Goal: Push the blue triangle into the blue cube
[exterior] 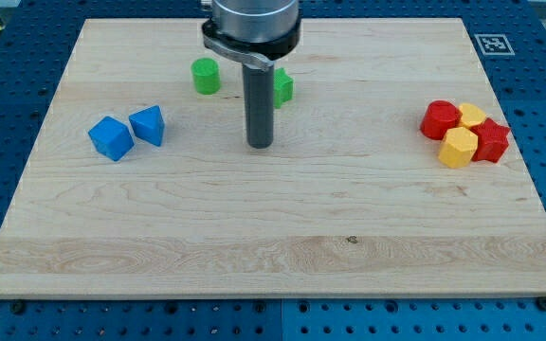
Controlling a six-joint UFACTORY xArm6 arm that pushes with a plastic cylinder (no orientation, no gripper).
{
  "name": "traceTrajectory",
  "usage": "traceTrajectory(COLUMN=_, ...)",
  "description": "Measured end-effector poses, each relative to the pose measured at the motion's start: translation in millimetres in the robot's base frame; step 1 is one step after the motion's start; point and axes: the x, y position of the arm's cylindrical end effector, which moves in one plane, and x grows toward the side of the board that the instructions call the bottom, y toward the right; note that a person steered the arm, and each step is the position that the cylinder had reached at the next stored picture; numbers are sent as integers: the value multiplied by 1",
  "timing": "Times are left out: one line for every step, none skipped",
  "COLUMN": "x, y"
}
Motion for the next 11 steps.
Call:
traceTrajectory(x=-23, y=-24)
traceTrajectory(x=-30, y=-31)
traceTrajectory(x=-31, y=-55)
traceTrajectory(x=-32, y=-84)
traceTrajectory(x=-34, y=-107)
traceTrajectory(x=-38, y=-137)
traceTrajectory(x=-43, y=-157)
traceTrajectory(x=-55, y=-185)
traceTrajectory(x=-58, y=-193)
traceTrajectory(x=-45, y=-204)
traceTrajectory(x=-40, y=-204)
